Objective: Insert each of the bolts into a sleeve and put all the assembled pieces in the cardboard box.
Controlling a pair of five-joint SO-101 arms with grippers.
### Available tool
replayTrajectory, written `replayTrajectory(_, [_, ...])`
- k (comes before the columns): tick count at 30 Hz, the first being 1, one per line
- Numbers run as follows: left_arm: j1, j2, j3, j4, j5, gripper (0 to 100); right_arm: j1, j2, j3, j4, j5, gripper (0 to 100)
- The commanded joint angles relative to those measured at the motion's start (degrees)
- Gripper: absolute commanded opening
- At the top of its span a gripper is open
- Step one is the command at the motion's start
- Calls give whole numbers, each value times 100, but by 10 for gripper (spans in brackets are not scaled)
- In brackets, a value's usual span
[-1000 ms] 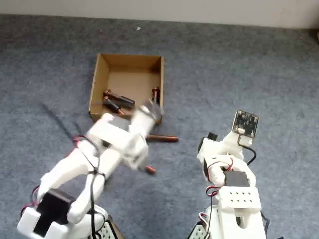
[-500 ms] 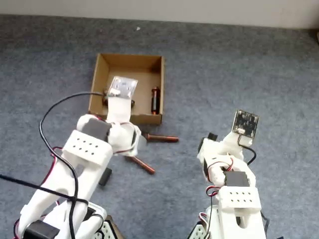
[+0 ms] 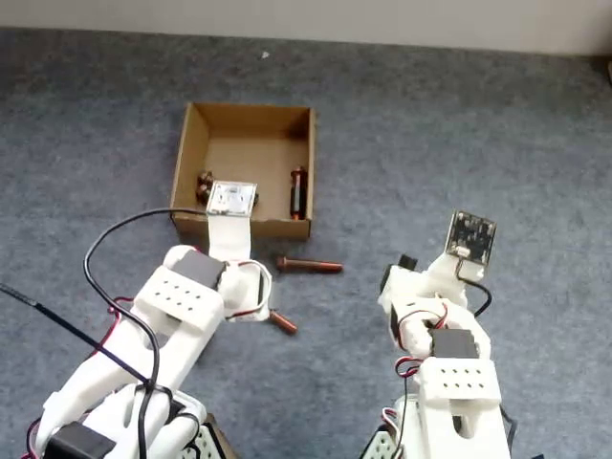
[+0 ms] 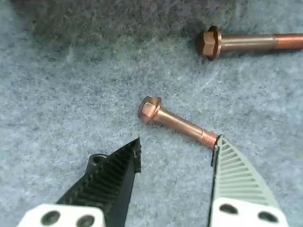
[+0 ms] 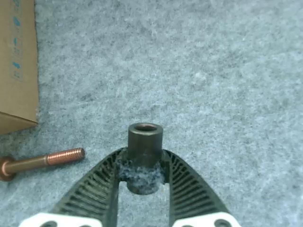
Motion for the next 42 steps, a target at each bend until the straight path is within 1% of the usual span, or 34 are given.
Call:
replayTrajectory(1, [92, -145, 321, -580, 44, 260, 66, -136, -40, -127, -70, 5])
replayTrajectory(4, [92, -136, 391, -747, 44, 260, 66, -136, -40, -127, -70, 5])
replayTrajectory(9, [92, 31, 365, -765, 62, 260, 66, -136, -40, -127, -70, 5])
replayTrajectory(12, [92, 602, 286, -1046, 70, 259, 66, -136, -40, -127, -70, 5])
replayTrajectory(18, [57, 1851, -444, -1046, 79, 255, 66, -136, -40, -127, -70, 5])
replayTrajectory(25, [31, 2404, -884, -1064, 44, 139, 66, -136, -40, -127, -70, 5])
replayTrajectory(32, [-374, 2431, -901, -1090, 26, 8, 66, -136, -40, -127, -70, 5])
replayTrajectory(40, [-382, 2431, -910, -1073, 18, 15, 66, -136, -40, -127, -70, 5])
replayTrajectory(42, [-391, 2431, -998, -1055, -193, 13, 66, -136, -40, -127, -70, 5])
